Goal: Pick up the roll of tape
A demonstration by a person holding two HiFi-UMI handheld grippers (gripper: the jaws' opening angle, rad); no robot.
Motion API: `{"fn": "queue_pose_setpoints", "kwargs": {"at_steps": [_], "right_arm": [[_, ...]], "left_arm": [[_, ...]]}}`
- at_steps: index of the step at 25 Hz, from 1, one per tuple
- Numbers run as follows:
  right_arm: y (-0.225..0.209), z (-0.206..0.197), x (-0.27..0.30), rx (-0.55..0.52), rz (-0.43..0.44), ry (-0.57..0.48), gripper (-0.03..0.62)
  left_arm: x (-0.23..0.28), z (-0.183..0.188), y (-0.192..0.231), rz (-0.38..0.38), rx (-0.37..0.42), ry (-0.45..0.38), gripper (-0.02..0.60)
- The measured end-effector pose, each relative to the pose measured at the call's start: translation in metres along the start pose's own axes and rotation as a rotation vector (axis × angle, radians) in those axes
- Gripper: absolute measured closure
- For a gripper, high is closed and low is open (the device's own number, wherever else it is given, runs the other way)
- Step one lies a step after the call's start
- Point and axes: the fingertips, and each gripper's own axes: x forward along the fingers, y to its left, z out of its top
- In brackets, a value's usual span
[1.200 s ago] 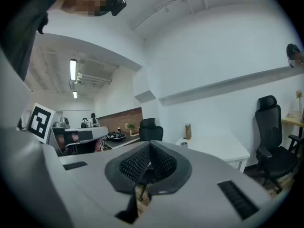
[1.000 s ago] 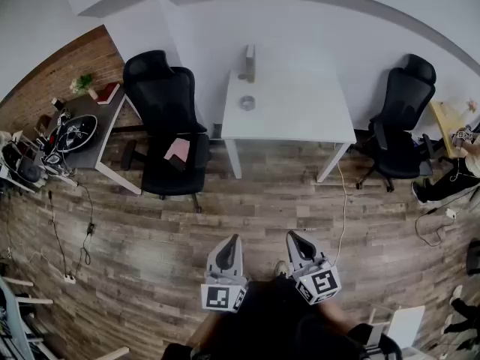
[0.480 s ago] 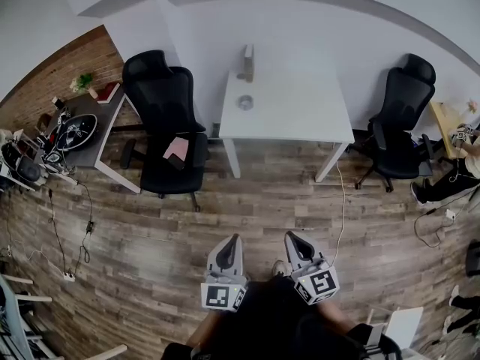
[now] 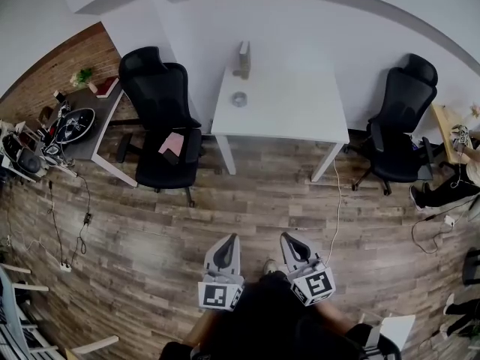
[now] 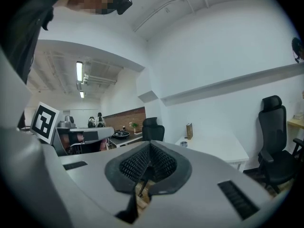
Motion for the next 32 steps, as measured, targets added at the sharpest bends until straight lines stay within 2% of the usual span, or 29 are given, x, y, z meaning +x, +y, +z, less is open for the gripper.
{"fn": "queue_pose_setpoints", "kwargs": {"at_steps": [2,6,15,18,23,32], "right_arm": [[-0.007,-0.002,-0.005,0.007,0.015,0.003,0.582],[-0.02,-0.001,-0.004,0.002,0.036,-0.002,0.582],[-0.035,-0.004,0.027,0.005,0.062,0.018,0.582],[-0.047,-0.005,0.05,0.003,0.054,0.027,0.582],[-0.064,-0.003,0.104,-0.003,0.037,0.04,0.582],[-0.087,0.017,0.231,-0.037,-0.002,0.057,0.582]], "left_arm": [[0.001,0.001,-0.007,0.018,-0.012,-0.003,0.565],[0.006,-0.004,-0.01,0.04,0.027,0.008,0.565],[0.039,-0.008,0.003,0.064,-0.032,0.019,0.565],[0.063,-0.01,0.016,0.044,-0.03,0.025,0.565],[0.109,-0.007,0.051,0.023,-0.062,0.014,0.565],[0.196,0.014,0.152,-0.028,-0.074,-0.016,0.565]]}}
